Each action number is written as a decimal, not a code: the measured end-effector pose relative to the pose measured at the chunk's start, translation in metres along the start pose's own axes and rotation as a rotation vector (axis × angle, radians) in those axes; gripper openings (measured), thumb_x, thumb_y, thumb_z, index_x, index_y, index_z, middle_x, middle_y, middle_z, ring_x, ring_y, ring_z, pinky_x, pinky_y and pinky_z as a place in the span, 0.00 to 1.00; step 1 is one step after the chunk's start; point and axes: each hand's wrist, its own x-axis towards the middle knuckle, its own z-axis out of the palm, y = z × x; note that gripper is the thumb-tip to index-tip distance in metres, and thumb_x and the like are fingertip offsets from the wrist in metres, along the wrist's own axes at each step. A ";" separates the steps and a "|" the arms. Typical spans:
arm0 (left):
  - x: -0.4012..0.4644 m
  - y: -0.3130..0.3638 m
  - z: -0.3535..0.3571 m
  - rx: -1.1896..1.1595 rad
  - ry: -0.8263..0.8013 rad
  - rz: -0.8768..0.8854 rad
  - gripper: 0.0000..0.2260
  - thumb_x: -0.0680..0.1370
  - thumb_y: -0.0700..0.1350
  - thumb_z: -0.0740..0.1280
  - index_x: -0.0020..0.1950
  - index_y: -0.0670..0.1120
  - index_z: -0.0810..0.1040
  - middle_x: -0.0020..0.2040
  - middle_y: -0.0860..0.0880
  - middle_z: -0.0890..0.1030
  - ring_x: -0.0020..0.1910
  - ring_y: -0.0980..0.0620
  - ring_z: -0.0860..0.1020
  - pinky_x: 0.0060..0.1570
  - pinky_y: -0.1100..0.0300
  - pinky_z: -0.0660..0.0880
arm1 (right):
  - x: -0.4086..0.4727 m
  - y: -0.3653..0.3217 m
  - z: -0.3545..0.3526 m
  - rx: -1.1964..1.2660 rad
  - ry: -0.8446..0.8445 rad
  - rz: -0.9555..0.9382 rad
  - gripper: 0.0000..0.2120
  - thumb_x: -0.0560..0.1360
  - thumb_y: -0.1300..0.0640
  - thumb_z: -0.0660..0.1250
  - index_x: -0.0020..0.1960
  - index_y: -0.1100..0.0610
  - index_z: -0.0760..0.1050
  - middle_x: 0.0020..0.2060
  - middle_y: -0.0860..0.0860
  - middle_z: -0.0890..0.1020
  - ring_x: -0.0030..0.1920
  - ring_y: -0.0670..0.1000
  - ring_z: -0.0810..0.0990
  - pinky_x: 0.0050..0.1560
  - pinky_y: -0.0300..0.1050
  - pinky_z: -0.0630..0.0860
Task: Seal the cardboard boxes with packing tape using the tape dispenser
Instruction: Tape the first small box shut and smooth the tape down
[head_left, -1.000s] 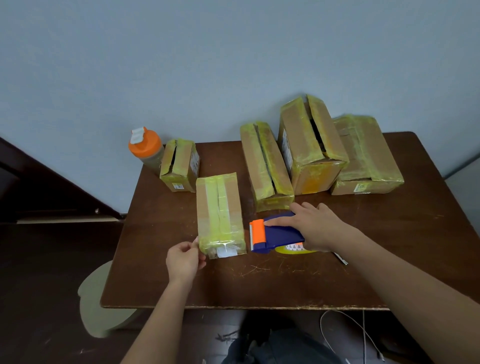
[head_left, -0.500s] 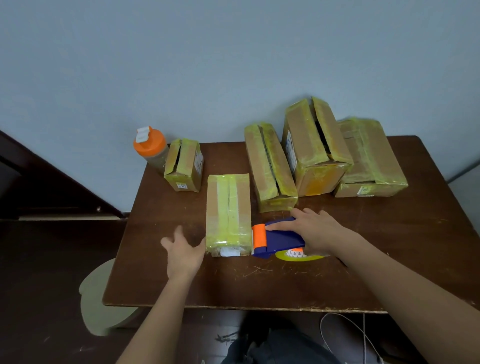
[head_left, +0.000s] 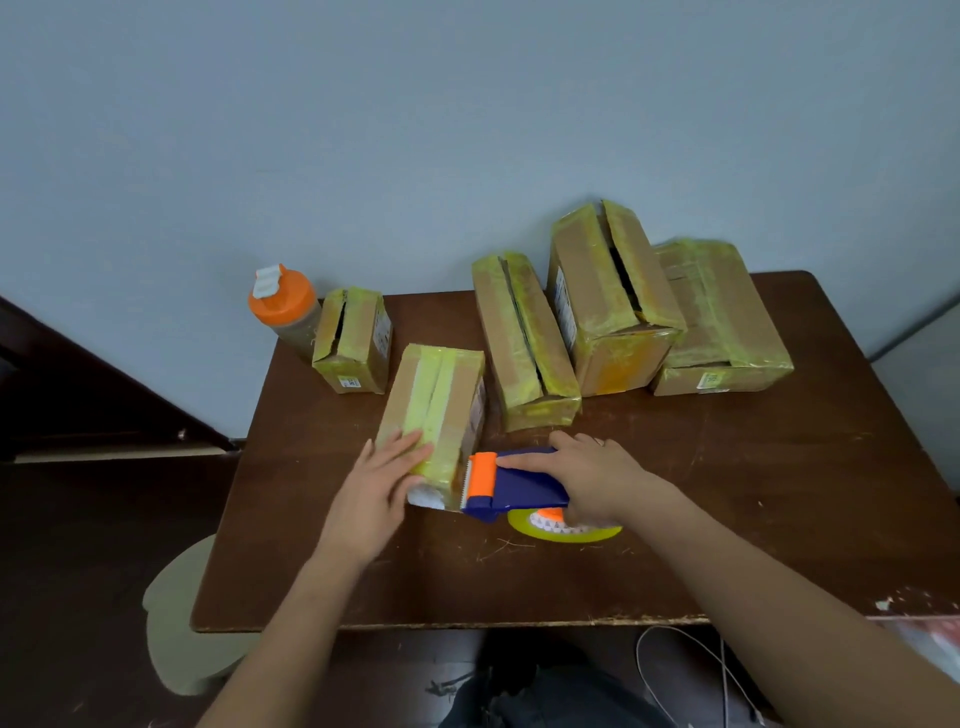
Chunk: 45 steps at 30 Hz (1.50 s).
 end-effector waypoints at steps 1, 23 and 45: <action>0.003 -0.001 -0.004 -0.002 -0.018 -0.008 0.20 0.79 0.39 0.65 0.70 0.52 0.70 0.71 0.55 0.68 0.74 0.56 0.60 0.76 0.51 0.53 | 0.003 -0.006 0.002 0.008 0.007 -0.006 0.43 0.75 0.55 0.69 0.75 0.30 0.45 0.63 0.52 0.66 0.63 0.58 0.68 0.60 0.57 0.67; 0.012 0.034 0.023 0.076 0.011 -0.272 0.23 0.81 0.56 0.57 0.76 0.57 0.61 0.78 0.56 0.55 0.77 0.55 0.42 0.73 0.53 0.38 | -0.028 0.019 0.009 -0.020 -0.021 -0.062 0.44 0.77 0.49 0.70 0.76 0.32 0.39 0.68 0.53 0.62 0.67 0.58 0.64 0.56 0.49 0.71; 0.014 0.045 0.010 0.087 -0.033 -0.375 0.21 0.81 0.57 0.58 0.74 0.60 0.64 0.77 0.59 0.58 0.77 0.54 0.50 0.73 0.46 0.53 | 0.013 -0.015 0.014 -0.407 -0.165 0.202 0.26 0.75 0.49 0.68 0.71 0.47 0.66 0.61 0.57 0.73 0.59 0.59 0.74 0.50 0.48 0.74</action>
